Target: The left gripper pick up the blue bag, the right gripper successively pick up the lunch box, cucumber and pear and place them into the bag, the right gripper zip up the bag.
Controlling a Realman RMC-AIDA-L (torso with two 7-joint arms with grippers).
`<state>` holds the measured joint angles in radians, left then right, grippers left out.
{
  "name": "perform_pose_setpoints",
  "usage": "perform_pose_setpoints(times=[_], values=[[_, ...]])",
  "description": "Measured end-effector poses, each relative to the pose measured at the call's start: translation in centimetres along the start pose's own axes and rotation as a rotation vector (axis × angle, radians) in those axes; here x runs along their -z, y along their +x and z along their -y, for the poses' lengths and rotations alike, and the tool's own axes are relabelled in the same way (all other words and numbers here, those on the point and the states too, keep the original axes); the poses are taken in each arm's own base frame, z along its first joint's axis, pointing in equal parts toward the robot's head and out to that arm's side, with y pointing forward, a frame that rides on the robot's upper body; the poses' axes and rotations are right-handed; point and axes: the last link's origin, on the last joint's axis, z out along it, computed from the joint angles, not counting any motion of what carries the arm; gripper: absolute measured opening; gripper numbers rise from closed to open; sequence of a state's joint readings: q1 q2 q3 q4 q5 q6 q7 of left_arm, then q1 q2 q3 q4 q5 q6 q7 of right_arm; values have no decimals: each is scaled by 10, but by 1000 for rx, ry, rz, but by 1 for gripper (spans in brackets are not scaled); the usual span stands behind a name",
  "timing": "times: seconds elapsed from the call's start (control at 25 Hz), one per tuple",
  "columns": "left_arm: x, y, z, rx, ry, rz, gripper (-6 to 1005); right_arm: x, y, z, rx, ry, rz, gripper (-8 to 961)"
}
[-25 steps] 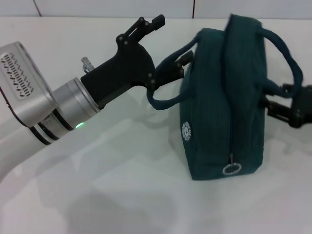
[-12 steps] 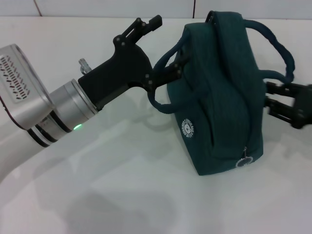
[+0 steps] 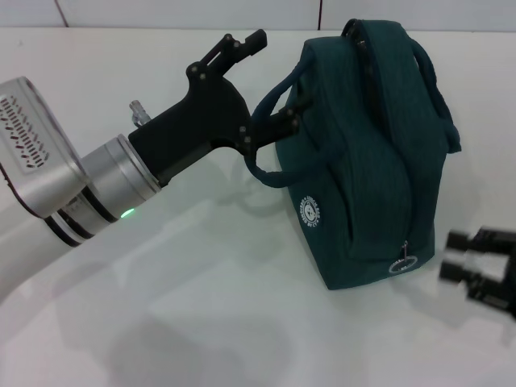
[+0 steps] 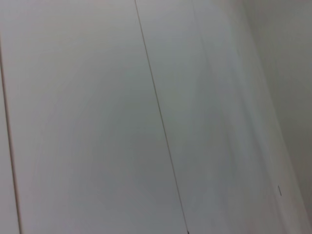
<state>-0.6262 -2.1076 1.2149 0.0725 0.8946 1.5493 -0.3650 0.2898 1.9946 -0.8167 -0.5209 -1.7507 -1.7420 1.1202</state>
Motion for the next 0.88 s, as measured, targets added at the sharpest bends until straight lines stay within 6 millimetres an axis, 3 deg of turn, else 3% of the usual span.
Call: perform_pose_setpoints(times=[0.36,0.68,0.88], values=[[1,1,-1,2,-2,-8,881,-32,13,10,-2,-6,-118,424],[5,0,-1,6,11,-5,880,-36,8,16,2,18,-101,424],[5,0,-1,5,13,-5,880,-48,4,16,21,-21,-117,424]])
